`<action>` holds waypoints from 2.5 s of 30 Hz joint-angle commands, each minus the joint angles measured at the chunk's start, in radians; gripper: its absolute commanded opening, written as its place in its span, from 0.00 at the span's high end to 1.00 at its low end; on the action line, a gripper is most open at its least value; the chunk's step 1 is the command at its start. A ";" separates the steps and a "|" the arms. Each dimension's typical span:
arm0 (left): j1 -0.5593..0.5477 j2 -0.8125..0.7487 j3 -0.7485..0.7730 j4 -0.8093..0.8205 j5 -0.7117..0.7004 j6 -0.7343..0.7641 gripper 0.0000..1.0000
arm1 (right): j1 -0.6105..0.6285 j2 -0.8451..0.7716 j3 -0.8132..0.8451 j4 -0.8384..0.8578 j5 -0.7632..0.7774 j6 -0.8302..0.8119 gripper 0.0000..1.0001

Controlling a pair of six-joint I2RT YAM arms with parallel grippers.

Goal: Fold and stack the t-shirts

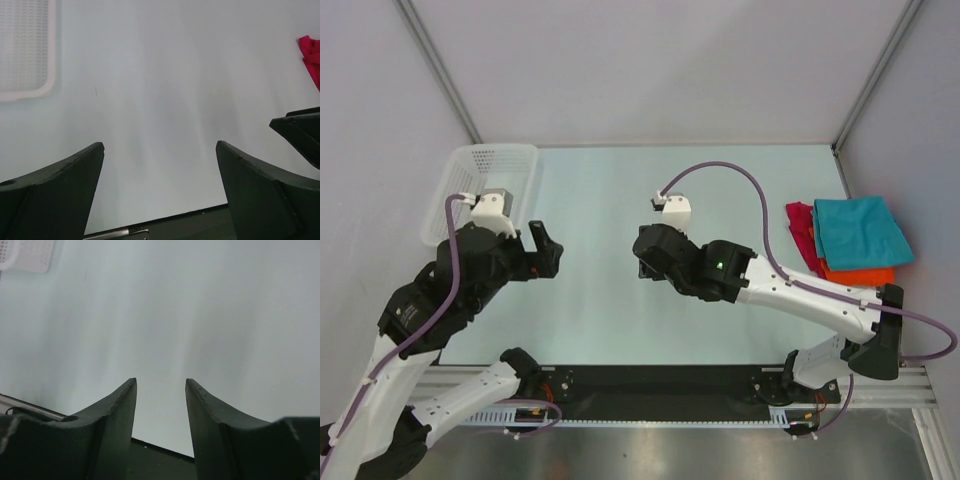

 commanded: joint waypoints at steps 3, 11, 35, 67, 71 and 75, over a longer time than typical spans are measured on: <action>-0.002 -0.001 0.019 -0.004 0.037 0.028 0.00 | 0.001 0.012 0.041 -0.018 0.036 0.020 0.50; -0.002 -0.010 -0.039 0.034 0.002 0.044 0.00 | -0.002 -0.002 0.026 -0.035 0.092 -0.027 0.50; -0.002 -0.031 -0.071 0.050 -0.077 0.021 0.00 | -0.291 -0.114 -0.202 0.002 0.076 0.010 0.46; 0.005 0.076 -0.131 0.142 0.009 0.111 0.00 | -1.345 0.133 -0.289 0.151 0.547 -0.153 0.46; 0.025 0.079 -0.128 0.137 0.020 0.129 0.01 | -1.459 0.153 -0.310 0.154 0.504 -0.087 0.46; 0.039 0.077 -0.092 0.116 0.040 0.148 0.01 | -1.534 0.230 -0.297 0.160 0.483 -0.067 0.47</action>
